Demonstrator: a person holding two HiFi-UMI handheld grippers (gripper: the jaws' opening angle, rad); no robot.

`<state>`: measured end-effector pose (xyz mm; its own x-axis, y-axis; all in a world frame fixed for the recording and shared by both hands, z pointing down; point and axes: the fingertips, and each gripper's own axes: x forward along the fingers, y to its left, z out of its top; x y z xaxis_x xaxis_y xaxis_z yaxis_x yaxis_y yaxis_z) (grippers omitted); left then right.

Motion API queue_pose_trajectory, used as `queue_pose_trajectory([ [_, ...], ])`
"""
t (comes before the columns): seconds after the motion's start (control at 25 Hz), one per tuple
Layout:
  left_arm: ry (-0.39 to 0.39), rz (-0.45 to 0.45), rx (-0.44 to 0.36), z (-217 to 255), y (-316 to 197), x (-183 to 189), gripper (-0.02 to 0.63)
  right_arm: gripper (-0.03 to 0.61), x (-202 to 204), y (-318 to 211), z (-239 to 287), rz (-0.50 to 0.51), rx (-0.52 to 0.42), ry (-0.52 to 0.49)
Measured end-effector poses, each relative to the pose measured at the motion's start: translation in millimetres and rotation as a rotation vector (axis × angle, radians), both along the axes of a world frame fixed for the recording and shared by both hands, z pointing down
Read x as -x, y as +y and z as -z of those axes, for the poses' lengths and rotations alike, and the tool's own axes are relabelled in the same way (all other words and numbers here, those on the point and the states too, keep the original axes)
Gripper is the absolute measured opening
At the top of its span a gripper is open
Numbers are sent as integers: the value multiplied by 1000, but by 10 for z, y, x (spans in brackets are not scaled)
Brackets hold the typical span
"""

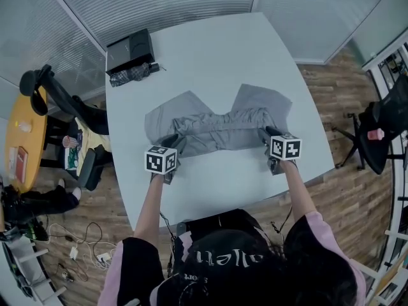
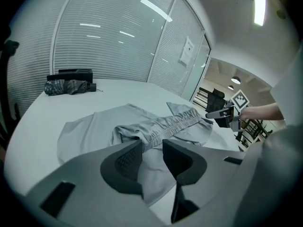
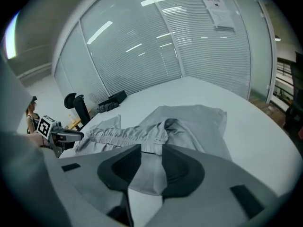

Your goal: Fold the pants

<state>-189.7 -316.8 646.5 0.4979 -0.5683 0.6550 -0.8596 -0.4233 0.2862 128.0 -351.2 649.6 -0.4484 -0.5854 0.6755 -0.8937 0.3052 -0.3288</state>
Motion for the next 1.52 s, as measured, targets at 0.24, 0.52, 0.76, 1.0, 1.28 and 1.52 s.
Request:
queue_pose_trajectory([
  [0.24,45,5,-61,273,188,-132,138,124,114,229,284,82,-84,23],
  [0.52,51,-81,-140,608,536,-520,138,124,235,606,609,98,-169,-6],
  [0.76,103,-142,-208,1002,961,-925,138,123,338,1046,840,108,-206,-61],
  [1.0,129,-180,-251,1281,1479,-1255,138,124,349,1513,960,121,-216,-122],
  [1.28,267,-61,-287,1580,1946,-1428,138,123,288,1932,1121,141,-247,-178],
  [1.52,252,-54,-295,1642,2160,-1581,138,123,180,2131,1246,153,-273,-208],
])
